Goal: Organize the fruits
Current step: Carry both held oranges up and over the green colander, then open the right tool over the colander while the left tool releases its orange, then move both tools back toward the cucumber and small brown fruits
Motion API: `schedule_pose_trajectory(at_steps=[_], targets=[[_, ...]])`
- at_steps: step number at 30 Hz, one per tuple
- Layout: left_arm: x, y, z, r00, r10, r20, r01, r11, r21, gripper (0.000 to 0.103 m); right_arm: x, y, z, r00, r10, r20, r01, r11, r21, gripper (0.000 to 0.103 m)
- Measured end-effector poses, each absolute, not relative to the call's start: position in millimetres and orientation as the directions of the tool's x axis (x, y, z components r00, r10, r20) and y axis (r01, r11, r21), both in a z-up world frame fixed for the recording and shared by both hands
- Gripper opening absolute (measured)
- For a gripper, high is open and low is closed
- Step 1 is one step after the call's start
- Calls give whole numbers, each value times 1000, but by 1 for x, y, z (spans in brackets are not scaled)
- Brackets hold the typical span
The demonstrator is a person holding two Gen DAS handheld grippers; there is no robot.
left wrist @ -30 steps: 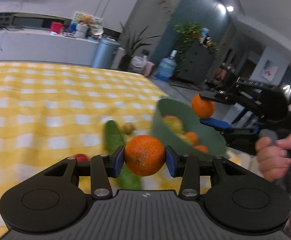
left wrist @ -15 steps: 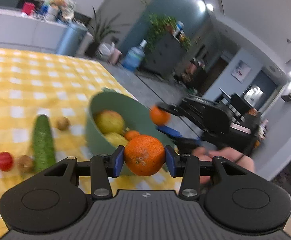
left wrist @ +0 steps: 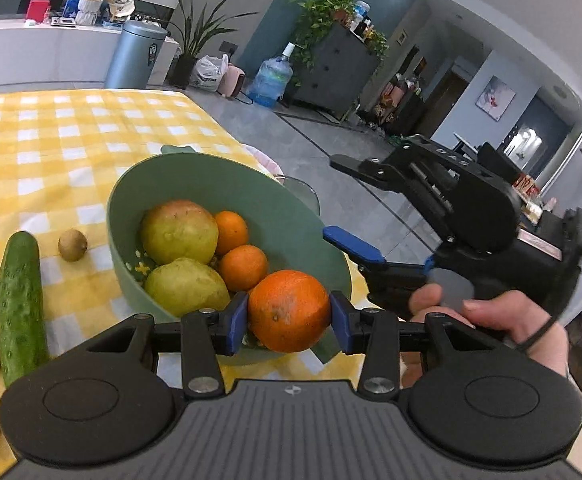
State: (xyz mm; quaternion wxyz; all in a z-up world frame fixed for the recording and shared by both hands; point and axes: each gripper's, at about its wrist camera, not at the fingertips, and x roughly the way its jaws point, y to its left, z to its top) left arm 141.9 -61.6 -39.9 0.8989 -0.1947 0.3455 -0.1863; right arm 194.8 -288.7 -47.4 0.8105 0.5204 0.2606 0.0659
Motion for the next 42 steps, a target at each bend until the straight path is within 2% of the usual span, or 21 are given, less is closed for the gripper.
schedule_pose_trajectory(at_steps=[8,10,13,18,22,24,25,26,30,42], targets=[[160,-64,-43,691,-467,-552,178,850,-496,49,194,-295,-51,853,391,-345,172,415,894,58],[159,-61,-40,696,-481,-533,194,841,-505,65,196,-295,-52,850,396,-346,172,411,895,58],[153,-55,-37,717,-488,-499,198,828,-525,73,194,-297,-54,848,396,-352,179,413,893,58],[147,-52,-34,738,-441,-511,154,847,-508,74,196,-293,-53,837,410,-363,173,431,885,58],[141,-52,-29,720,-441,-536,146,851,-504,80,198,-286,-50,817,442,-370,139,471,871,58],[138,-51,-27,720,-444,-533,149,850,-506,81,199,-282,-48,806,455,-378,128,490,863,60],[136,-51,-27,723,-435,-538,144,855,-498,81,199,-281,-48,801,459,-384,128,495,859,66],[134,-50,-26,726,-425,-541,138,860,-491,81,199,-279,-48,794,463,-394,130,503,854,67],[124,-50,-24,737,-398,-547,124,874,-469,81,197,-271,-45,786,437,-438,133,573,809,67],[98,-29,-3,785,-282,-551,18,901,-434,81,190,-256,-42,774,411,-482,93,679,728,67]])
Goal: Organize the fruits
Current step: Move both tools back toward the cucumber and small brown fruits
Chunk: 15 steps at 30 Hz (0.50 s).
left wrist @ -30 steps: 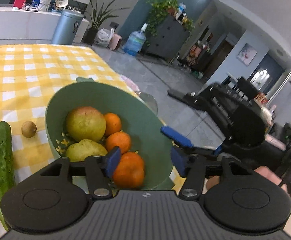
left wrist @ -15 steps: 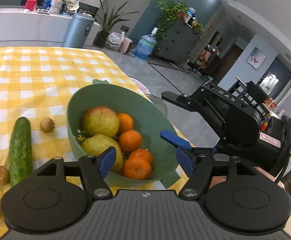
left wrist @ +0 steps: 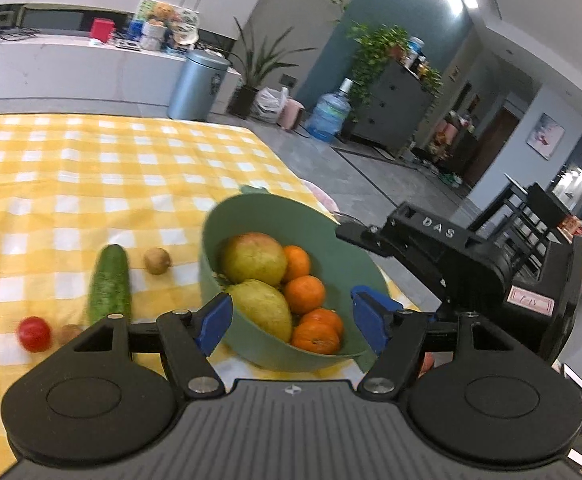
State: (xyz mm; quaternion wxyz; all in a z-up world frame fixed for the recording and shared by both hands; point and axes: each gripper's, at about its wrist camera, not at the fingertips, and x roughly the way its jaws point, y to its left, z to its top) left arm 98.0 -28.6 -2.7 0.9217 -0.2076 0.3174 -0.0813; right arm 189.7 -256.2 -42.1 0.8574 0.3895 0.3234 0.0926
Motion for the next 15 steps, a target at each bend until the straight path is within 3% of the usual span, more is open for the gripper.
schedule_pose_trajectory(at_steps=[7,13,15], targets=[[83,-8,6,775,-156,-613,-102,926,-363,81,180,-243,-34,781,370,-504,51,765,642,67],[70,24,8,770,-75,-634,-207,910,-359,81,171,-230,-22,802,405,-439,-72,795,602,66],[68,36,5,763,-45,-644,-243,904,-351,81,166,-220,-16,800,442,-406,-149,802,579,62]])
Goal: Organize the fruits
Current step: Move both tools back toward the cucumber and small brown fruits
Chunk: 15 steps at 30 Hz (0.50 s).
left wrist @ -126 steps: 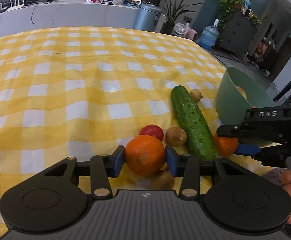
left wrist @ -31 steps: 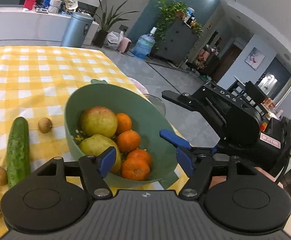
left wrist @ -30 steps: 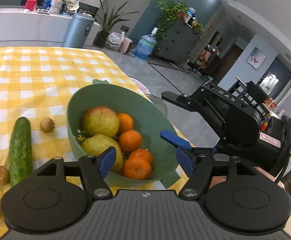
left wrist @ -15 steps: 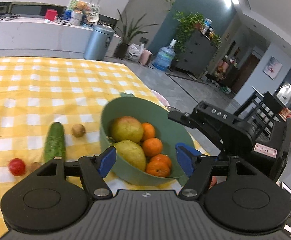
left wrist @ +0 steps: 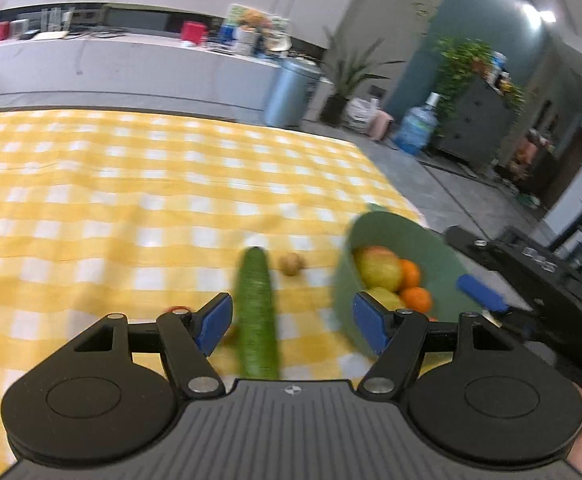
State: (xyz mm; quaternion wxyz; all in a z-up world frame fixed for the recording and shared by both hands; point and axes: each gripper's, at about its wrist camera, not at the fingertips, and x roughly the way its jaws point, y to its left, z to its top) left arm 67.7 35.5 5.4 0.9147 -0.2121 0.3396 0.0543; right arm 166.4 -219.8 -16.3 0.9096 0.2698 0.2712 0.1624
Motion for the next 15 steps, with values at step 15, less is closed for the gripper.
schedule_pose_trajectory(at_steps=[15], targets=[[64,70,-29,639,33,-768,-234,960,-153,79,154,-158,-11,665,653,-361,-474,743,472,49]])
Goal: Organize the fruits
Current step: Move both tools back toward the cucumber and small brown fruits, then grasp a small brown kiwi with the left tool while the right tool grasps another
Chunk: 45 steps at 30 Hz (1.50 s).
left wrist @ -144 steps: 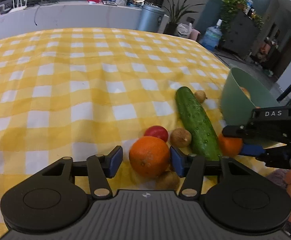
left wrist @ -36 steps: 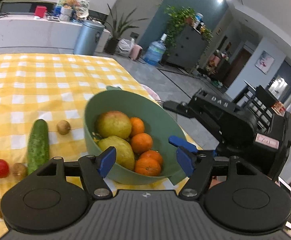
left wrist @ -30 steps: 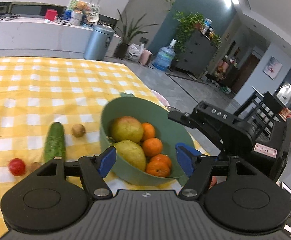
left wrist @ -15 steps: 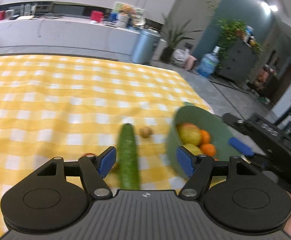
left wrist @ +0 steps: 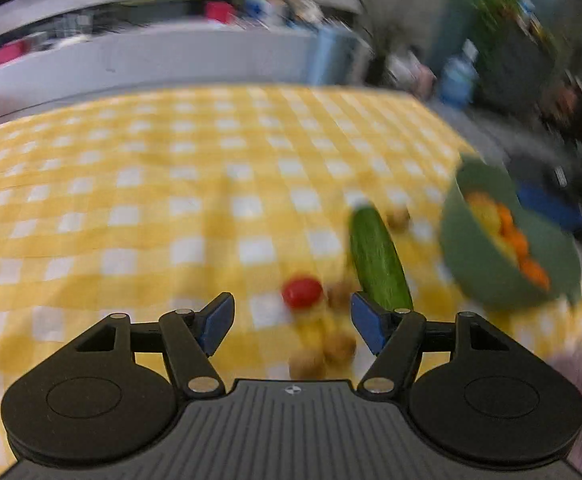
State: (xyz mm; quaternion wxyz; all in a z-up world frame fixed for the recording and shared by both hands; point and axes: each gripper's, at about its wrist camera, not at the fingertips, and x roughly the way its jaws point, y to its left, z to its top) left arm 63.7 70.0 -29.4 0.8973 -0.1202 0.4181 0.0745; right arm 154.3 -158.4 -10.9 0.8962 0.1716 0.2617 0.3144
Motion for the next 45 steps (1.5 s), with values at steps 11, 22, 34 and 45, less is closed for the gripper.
schedule_pose_trajectory(at_steps=[11,22,34,45], targets=[[63,56,-52,563,-36,-826,-70,993,-91,79,160,-152,-20,635,655,-408,-471,748,467,49],[68,60,-67,566,-79,-821,-68,988,-142,49,161,-153,-22,635,653,-413,-459,749,479,49],[70,58,-67,575,-46,-817,-61,993,-99,30,162,-153,-22,632,652,-419,-454,750,482,49],[66,73,-60,605,-47,-795,-119,982,-148,28,165,-166,-26,643,658,-392,-402,726,558,49]])
